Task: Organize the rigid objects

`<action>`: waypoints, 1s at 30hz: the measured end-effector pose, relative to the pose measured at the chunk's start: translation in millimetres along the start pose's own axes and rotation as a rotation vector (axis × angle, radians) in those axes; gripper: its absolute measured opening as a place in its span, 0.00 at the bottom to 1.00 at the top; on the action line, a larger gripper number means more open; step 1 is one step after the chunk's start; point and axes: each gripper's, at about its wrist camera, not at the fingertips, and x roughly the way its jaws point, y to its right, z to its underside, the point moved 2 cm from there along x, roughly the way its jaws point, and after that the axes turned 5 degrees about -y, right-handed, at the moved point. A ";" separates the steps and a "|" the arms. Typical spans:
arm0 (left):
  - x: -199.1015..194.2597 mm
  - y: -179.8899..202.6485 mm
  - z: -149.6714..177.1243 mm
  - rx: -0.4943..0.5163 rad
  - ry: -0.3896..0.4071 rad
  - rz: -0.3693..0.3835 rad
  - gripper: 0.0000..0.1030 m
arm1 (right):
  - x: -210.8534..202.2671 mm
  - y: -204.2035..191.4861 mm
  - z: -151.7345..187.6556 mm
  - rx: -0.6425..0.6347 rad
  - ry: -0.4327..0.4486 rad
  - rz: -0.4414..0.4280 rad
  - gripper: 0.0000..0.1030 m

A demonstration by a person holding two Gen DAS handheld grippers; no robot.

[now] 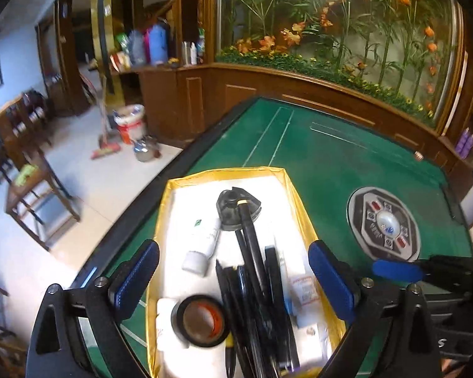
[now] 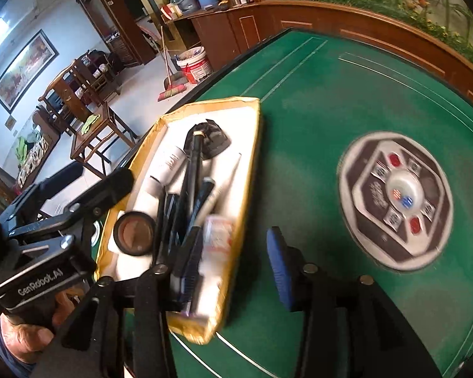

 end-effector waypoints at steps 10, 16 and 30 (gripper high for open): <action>-33.3 27.4 34.4 0.062 -0.022 -0.024 0.99 | -35.1 21.2 59.7 -0.049 0.035 0.046 0.72; -55.7 30.5 48.1 0.063 -0.030 -0.062 0.99 | -24.8 58.5 93.1 -0.012 -0.004 0.135 0.76; -85.6 55.6 49.0 0.109 -0.058 -0.037 0.99 | -10.5 113.9 125.8 0.096 -0.038 0.251 0.76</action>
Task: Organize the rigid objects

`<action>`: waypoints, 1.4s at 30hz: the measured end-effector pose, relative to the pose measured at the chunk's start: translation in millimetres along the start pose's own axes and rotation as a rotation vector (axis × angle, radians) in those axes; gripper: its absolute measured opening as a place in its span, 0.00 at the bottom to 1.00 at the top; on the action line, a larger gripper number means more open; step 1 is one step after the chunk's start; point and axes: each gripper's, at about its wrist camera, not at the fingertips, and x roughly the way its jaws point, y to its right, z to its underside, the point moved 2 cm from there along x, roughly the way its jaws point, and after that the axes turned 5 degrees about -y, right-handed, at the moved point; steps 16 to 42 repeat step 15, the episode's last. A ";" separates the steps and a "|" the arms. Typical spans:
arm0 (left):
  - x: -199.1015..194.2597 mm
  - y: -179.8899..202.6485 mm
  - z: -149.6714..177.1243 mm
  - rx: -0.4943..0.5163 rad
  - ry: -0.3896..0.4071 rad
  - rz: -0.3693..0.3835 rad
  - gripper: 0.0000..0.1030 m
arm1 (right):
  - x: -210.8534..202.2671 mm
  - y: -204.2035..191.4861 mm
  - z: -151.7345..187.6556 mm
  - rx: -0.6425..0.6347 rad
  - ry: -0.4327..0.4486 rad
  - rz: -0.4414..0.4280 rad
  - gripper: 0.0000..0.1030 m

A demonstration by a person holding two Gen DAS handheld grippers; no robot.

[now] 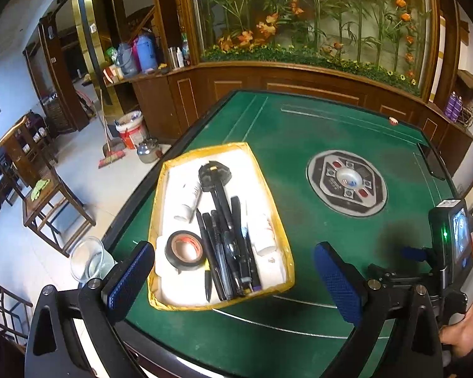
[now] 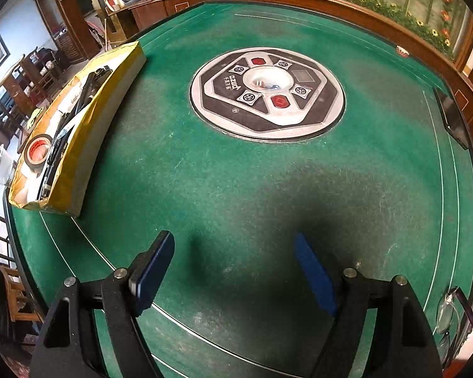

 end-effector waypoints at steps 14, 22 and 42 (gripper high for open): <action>-3.2 -8.7 5.0 -0.014 -0.009 -0.073 0.99 | -7.9 -9.7 3.0 -0.034 0.000 0.007 0.76; -4.1 -7.8 5.1 -0.006 -0.004 -0.069 0.99 | -8.2 -10.2 3.0 -0.036 0.001 0.008 0.76; -4.1 -7.8 5.1 -0.006 -0.004 -0.069 0.99 | -8.2 -10.2 3.0 -0.036 0.001 0.008 0.76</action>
